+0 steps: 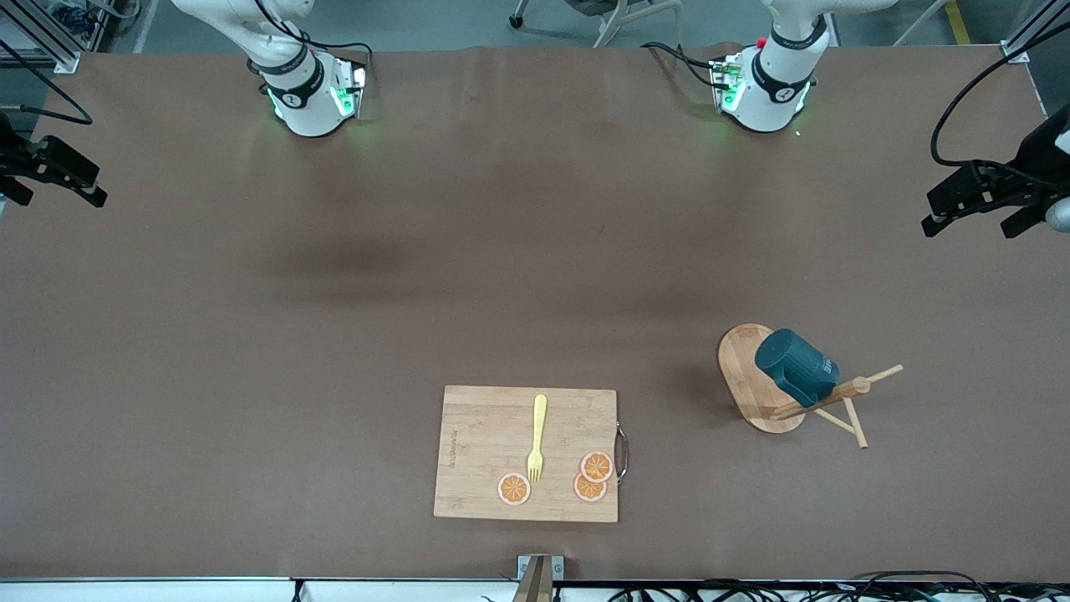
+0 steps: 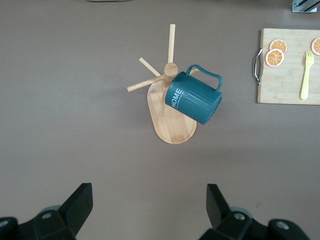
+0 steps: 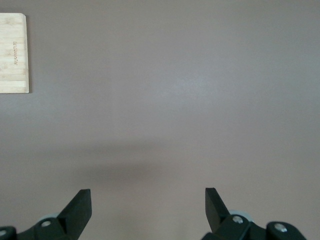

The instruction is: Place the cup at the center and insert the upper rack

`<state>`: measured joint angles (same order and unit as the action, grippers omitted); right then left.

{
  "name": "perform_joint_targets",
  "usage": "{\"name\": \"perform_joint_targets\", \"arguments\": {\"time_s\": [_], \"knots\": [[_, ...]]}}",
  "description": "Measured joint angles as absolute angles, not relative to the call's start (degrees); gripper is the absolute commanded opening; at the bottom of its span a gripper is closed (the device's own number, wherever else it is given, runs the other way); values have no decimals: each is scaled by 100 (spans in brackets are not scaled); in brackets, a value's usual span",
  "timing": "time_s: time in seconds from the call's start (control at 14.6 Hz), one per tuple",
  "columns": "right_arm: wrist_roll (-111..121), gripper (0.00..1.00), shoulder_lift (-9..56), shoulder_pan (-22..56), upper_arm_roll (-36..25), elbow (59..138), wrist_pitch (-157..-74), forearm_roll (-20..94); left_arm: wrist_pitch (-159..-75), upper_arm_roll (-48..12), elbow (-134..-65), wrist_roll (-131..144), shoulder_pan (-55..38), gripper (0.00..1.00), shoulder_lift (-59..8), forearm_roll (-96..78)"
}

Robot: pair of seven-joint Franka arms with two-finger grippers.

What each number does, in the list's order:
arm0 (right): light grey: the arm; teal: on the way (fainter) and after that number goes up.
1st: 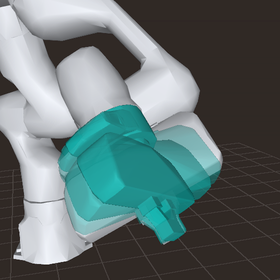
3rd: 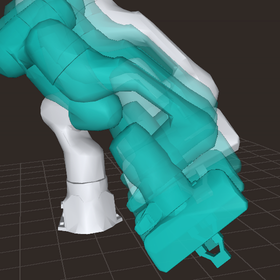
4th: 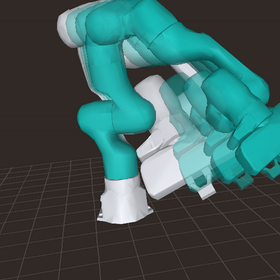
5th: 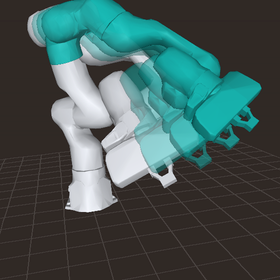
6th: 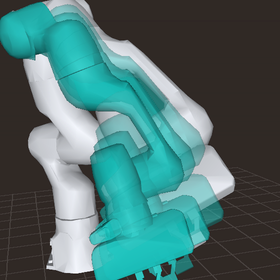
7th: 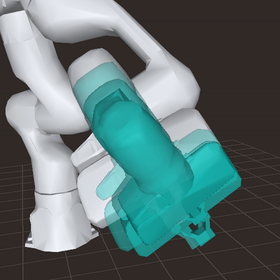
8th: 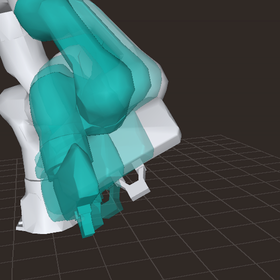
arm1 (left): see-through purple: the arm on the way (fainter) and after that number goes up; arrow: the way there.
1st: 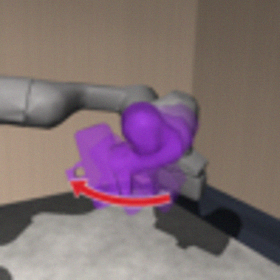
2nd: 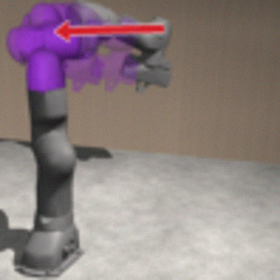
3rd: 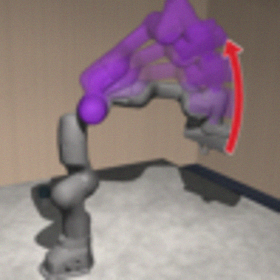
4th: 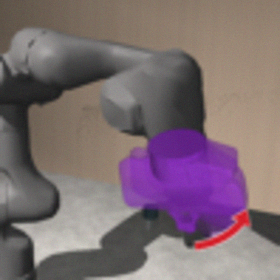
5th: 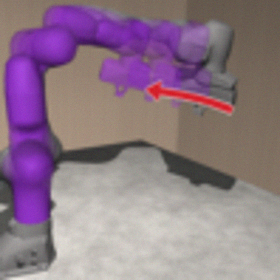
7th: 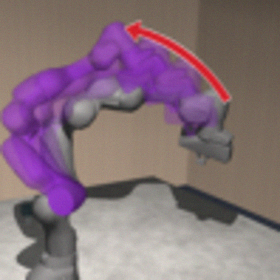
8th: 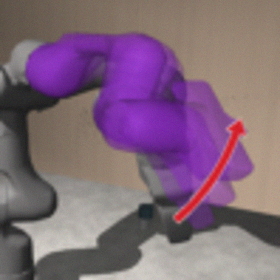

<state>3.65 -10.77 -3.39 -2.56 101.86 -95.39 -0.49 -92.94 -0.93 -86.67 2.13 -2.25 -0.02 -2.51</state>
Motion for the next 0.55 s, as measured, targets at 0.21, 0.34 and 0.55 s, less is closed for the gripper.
{"name": "perform_joint_targets", "arguments": {"time_s": [0.21,0.34,0.55], "knots": [[365,100,-1077,-342,-317,10186,-9539,-49,-9294,-94,-8667,213,-225,100,-2,-251],[365,100,-1077,-342,-326,10186,-9539,-49,-9294,-94,-8667,213,-225,100,-2,-251],[365,100,-1077,-342,-326,10186,-9539,-49,-9294,-94,-8667,213,-225,100,-2,-251]]}}
